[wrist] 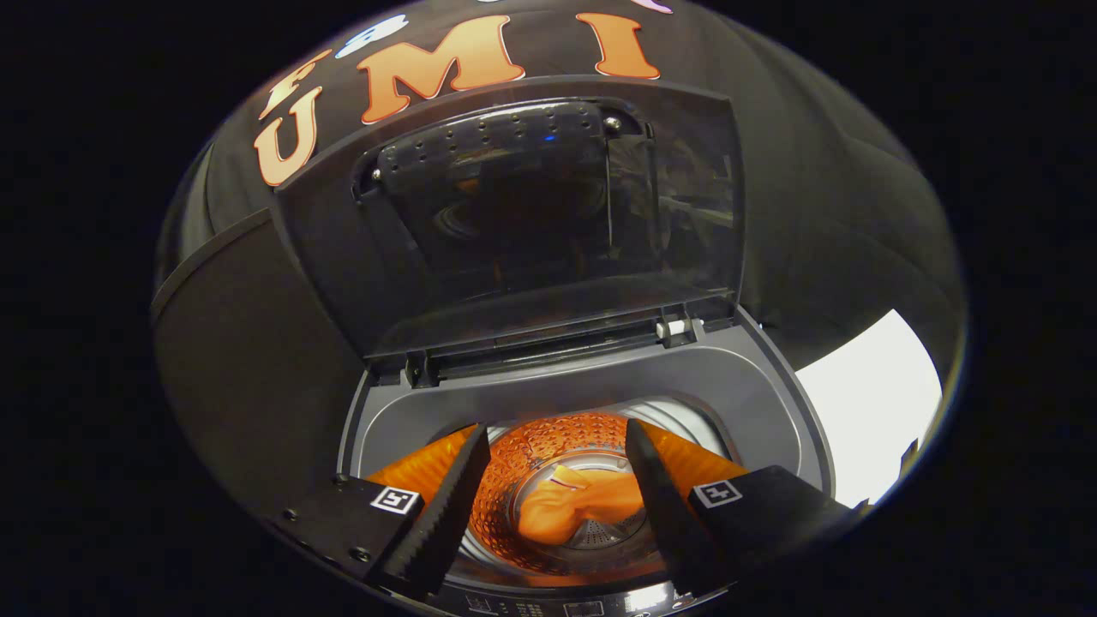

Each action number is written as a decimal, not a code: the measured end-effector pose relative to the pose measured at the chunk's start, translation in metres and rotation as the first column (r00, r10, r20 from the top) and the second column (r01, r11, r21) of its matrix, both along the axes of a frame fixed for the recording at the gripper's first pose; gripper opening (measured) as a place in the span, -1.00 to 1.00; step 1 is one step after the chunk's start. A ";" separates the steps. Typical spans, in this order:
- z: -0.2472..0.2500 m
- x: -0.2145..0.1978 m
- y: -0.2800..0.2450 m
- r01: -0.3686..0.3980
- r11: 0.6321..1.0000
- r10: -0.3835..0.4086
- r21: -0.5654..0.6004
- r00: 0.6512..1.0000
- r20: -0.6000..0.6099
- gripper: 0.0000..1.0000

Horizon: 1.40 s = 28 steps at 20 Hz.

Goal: Put the clothes into the washing machine and then close the washing machine lid.

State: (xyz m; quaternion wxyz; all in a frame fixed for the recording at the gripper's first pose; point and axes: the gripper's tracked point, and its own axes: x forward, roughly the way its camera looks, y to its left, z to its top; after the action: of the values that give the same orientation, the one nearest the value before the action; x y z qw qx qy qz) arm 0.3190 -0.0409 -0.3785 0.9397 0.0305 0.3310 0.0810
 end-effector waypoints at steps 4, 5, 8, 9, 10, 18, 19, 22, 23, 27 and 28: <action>0.015 -0.021 -0.007 0.003 1.000 -0.002 -0.001 1.000 0.025 0.98; 0.022 -0.024 -0.008 0.007 1.000 -0.007 0.009 0.999 0.038 0.98; 0.043 -0.033 -0.006 0.022 0.999 -0.026 0.046 0.996 0.080 0.98; 0.051 -0.038 -0.003 0.018 0.998 -0.023 0.056 0.995 0.092 0.98; 0.059 -0.045 -0.002 0.013 0.998 -0.020 0.061 0.993 0.113 0.98; 0.175 -0.057 0.005 -0.033 0.997 0.008 0.064 0.933 0.359 0.97; 0.196 -0.052 0.009 -0.049 0.996 0.018 0.069 0.918 0.395 0.97; 0.251 -0.027 0.024 -0.095 0.992 0.040 0.087 0.871 0.490 0.97; 0.265 -0.016 0.027 -0.106 0.991 0.050 0.081 0.858 0.510 0.97; 0.306 0.042 0.036 -0.121 0.982 0.025 0.148 0.850 0.526 0.97; 0.312 0.056 0.034 -0.115 0.981 0.014 0.159 0.851 0.525 0.97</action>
State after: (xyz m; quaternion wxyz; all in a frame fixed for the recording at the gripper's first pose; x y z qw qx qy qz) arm 0.3752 -0.0067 -0.0665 0.9838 0.0833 0.0559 0.1482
